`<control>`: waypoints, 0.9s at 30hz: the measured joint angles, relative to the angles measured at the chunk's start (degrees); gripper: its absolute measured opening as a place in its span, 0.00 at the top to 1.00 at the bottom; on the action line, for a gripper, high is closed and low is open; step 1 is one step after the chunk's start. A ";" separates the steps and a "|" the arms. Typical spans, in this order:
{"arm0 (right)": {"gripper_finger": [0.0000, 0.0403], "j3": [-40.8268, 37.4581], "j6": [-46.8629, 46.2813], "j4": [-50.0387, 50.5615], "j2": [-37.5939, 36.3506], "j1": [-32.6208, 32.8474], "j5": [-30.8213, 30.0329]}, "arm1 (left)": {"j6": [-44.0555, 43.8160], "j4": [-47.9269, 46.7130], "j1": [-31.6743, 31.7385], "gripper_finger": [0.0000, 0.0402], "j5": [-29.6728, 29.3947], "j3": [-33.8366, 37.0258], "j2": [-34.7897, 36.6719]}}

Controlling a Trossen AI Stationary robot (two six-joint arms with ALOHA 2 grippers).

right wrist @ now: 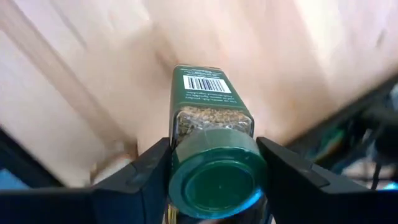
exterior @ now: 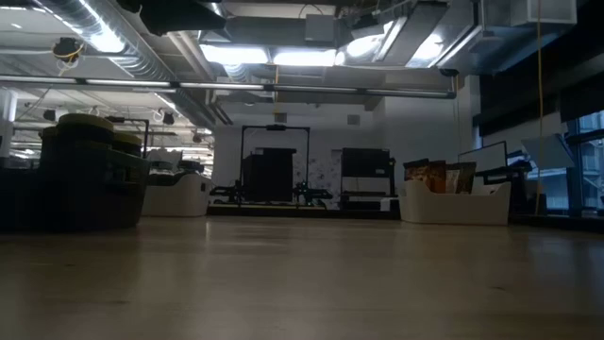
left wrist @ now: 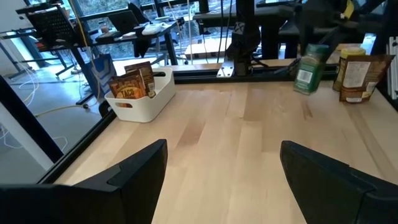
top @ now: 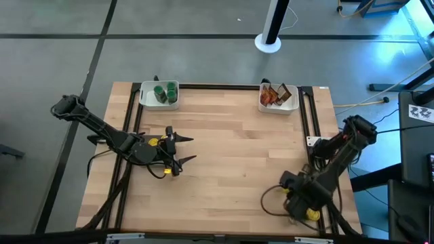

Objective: Sort spices by type
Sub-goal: Put the green seasoning bottle into the top left white bin

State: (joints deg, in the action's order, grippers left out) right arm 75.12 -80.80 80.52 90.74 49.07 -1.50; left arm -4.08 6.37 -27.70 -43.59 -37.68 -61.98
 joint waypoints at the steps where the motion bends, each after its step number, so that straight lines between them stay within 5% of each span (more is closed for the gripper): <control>1: 0.48 0.62 1.49 0.30 0.00 -1.20 -1.43 | -0.01 -0.32 0.00 0.26 0.02 0.00 0.00; 12: 0.48 2.92 23.20 -6.54 0.12 -15.76 -13.53 | 0.44 -2.52 2.08 0.34 1.63 0.01 -2.72; 19: 0.48 2.92 39.05 -19.39 0.28 -23.96 -15.19 | -0.19 -1.31 9.48 0.50 9.11 0.01 -9.45; 27: 0.48 2.92 53.26 -31.17 0.87 -29.77 -17.46 | 2.04 10.48 15.81 0.77 21.92 0.02 -19.30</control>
State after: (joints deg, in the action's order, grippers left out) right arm 78.04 -27.54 49.34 91.61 19.30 -18.96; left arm -2.04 16.85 -11.89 -21.68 -37.66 -81.28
